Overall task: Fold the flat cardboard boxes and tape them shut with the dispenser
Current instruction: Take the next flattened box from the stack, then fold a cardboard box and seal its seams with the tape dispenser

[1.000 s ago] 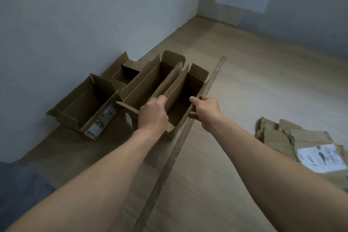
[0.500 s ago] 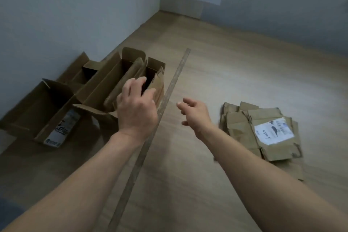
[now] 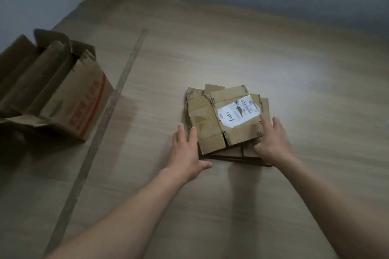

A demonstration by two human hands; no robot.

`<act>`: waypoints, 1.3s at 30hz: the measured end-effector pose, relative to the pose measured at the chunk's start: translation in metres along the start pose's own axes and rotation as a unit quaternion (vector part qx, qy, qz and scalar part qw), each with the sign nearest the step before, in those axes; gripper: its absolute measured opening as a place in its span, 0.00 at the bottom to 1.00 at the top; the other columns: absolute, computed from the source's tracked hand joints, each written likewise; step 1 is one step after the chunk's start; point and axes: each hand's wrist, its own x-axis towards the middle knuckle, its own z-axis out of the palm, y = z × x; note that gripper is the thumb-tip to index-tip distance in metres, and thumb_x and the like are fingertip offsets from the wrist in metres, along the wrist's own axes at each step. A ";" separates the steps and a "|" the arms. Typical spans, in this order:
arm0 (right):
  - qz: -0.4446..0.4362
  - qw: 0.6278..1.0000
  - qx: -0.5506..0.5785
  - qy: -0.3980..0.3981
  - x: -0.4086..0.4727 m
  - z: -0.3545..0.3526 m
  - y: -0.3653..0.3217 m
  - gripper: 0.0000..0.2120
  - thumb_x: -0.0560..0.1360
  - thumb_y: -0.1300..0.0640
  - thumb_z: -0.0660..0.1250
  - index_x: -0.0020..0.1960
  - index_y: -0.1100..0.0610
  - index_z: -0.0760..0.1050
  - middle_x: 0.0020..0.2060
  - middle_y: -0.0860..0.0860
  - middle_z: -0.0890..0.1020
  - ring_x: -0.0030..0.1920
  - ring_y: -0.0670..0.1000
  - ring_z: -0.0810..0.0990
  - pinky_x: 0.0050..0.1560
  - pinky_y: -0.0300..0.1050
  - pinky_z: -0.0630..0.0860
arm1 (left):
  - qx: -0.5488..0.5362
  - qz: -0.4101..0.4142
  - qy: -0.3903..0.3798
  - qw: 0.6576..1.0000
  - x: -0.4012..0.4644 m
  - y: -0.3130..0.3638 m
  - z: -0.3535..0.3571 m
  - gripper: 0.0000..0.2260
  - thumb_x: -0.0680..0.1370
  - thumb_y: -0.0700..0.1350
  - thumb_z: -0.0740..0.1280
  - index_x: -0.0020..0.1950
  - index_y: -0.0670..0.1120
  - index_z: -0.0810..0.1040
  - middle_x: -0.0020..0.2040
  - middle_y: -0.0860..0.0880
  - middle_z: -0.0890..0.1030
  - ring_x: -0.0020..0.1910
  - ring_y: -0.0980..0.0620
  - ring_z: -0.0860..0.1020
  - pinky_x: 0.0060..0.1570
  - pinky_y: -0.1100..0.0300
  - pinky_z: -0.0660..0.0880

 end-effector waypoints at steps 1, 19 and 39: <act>-0.009 1.000 -0.018 -0.016 0.005 0.000 0.006 0.51 0.66 0.61 0.70 0.81 0.45 0.48 0.80 0.57 0.52 0.79 0.59 0.55 0.76 0.57 0.63 | 0.007 -0.004 -0.004 1.000 0.005 0.005 0.008 0.53 0.69 0.63 0.75 0.81 0.48 0.43 0.79 0.41 0.36 0.79 0.41 0.42 0.77 0.52 0.48; -0.170 0.962 0.175 0.120 -0.005 -0.020 0.008 0.19 0.77 0.62 0.68 0.67 0.55 0.78 0.58 0.57 0.81 0.59 0.59 0.77 0.56 0.47 0.71 | -0.071 0.059 0.199 0.976 0.009 0.047 -0.003 0.14 0.79 0.46 0.63 0.64 0.43 0.77 0.58 0.41 0.79 0.56 0.37 0.77 0.53 0.49 0.73; 0.044 0.973 0.218 -0.064 -0.164 -0.037 0.066 0.22 0.67 0.50 0.76 0.57 0.49 0.71 0.42 0.49 0.81 0.45 0.50 0.80 0.44 0.48 0.77 | -0.168 -0.115 -0.032 0.978 -0.136 0.083 0.012 0.11 0.70 0.41 0.61 0.47 0.50 0.78 0.44 0.46 0.81 0.44 0.45 0.79 0.46 0.48 0.81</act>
